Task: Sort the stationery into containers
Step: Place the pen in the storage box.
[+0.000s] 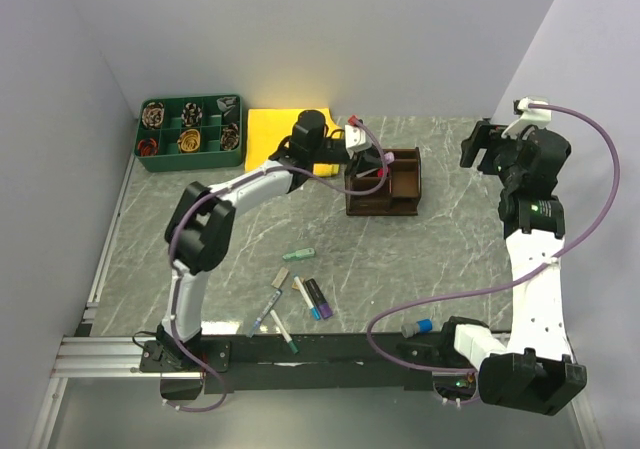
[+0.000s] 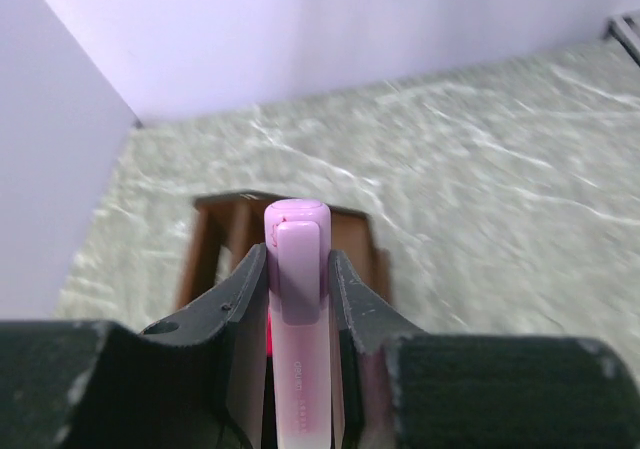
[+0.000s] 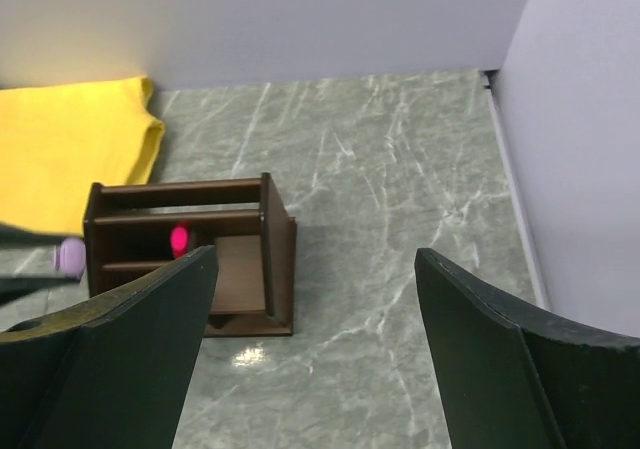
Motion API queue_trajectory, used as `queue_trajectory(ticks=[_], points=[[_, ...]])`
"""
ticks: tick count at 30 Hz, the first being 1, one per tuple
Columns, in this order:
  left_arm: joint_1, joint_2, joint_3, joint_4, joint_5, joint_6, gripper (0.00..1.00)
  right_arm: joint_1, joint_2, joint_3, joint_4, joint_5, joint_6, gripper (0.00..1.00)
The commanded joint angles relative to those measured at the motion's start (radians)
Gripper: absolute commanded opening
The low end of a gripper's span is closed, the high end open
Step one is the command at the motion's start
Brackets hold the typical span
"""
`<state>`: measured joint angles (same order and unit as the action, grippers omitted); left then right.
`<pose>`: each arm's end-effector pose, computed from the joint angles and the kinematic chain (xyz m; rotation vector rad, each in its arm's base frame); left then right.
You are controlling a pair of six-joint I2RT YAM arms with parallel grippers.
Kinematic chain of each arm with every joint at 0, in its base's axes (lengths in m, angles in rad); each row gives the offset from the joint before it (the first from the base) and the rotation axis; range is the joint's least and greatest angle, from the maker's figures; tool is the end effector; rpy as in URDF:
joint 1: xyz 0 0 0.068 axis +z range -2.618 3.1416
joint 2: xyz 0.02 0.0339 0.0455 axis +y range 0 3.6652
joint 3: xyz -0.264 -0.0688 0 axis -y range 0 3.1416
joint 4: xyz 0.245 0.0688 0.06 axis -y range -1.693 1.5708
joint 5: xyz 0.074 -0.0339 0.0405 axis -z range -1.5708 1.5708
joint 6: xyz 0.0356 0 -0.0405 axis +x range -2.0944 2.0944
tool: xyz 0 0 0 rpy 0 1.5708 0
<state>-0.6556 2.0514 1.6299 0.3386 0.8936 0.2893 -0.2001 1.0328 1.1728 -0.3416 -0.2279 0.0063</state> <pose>0.3684 -0.3184 0.2941 1.3357 1.0869 -1.0064 0.2225 -0.0369 0.4120 0.0178 1.7674 0.0615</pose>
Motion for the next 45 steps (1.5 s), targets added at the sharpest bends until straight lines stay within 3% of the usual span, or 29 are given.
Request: queue_trajectory(ticks=[1,6,9,15,18,23,30,33,38,39,42,43,45], points=[[0.016,0.1,0.1,0.321,0.088,-0.11,0.02,0.004,0.006,0.018,0.009,0.049,-0.048,0.88],[0.027,0.226,0.221,0.442,0.11,-0.237,0.01,0.004,0.039,0.03,-0.005,0.039,-0.062,0.88],[0.027,0.269,0.22,0.546,0.099,-0.28,0.01,0.004,0.056,0.04,-0.011,0.035,-0.068,0.88],[0.027,0.306,0.193,0.603,0.084,-0.323,0.04,0.005,0.062,0.042,-0.031,0.033,-0.081,0.88],[0.027,0.294,0.148,0.626,0.076,-0.32,0.17,0.005,0.061,0.034,-0.04,0.03,-0.085,0.88],[0.03,0.282,0.104,0.645,0.076,-0.306,0.22,0.007,0.076,0.03,-0.039,0.027,-0.085,0.88],[0.045,0.247,0.048,0.648,0.05,-0.267,0.42,0.019,0.102,0.054,-0.033,0.018,-0.088,0.88],[0.05,0.19,0.018,0.623,0.03,-0.213,0.53,0.025,0.099,0.057,-0.028,0.015,-0.086,0.88],[0.053,0.051,-0.117,0.59,0.042,-0.131,0.59,0.03,0.075,0.057,-0.03,0.009,-0.097,0.88],[0.059,-0.044,-0.151,0.568,0.051,-0.122,0.6,0.03,0.069,0.059,-0.036,0.006,-0.101,0.88],[0.077,-0.265,-0.28,0.27,0.148,-0.006,0.63,0.031,0.039,0.053,-0.065,-0.031,-0.143,0.88],[0.077,-0.317,-0.3,-0.033,0.194,0.165,0.63,0.031,0.032,0.045,-0.076,-0.04,-0.17,0.88],[0.073,-0.435,-0.308,-0.446,0.212,0.427,0.63,0.033,0.003,0.008,-0.073,-0.062,-0.189,0.89]])
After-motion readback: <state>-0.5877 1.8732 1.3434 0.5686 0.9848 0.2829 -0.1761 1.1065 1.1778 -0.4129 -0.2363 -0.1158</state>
